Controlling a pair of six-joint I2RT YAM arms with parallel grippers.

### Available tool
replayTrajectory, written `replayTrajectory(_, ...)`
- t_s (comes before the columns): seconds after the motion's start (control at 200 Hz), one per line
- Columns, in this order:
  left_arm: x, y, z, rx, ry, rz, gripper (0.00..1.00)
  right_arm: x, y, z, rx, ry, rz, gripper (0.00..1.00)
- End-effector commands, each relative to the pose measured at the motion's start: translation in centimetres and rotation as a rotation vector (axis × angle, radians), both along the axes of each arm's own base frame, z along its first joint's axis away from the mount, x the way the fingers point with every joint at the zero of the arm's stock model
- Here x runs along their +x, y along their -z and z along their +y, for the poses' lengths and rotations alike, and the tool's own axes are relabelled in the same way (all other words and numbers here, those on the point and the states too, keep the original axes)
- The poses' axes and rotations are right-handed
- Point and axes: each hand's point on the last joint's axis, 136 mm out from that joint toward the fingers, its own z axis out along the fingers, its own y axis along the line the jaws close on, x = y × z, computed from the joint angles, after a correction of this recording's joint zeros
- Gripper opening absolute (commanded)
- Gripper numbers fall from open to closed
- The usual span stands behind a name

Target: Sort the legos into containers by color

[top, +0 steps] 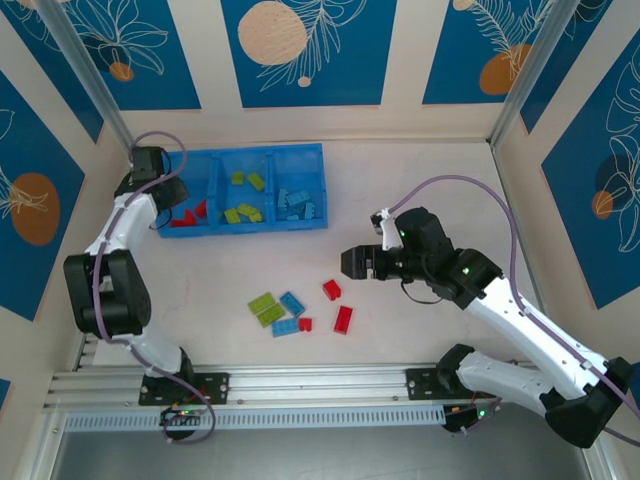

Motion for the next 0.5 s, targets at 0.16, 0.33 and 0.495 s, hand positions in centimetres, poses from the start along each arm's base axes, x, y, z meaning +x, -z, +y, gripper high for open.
replayTrajectory(0.16, 0.2, -4.2, -1.8, -0.098, 0.047, -0.090, 0.59, 0.6, -0.2, 0.5, -0.011, -0.001, 0.004, 0.77)
replayTrajectory(0.33, -3.7, -9.0, -7.3, -0.187, 0.198, -0.186, 0.59, 0.4, 1.4, 2.8, -0.095, -0.087, 0.000, 0.77)
replayTrajectory(0.495, -10.5, -13.2, -13.6, -0.146, 0.404, -0.262, 0.58, -0.2, 4.2, 7.2, -0.237, -0.246, 0.011, 0.77)
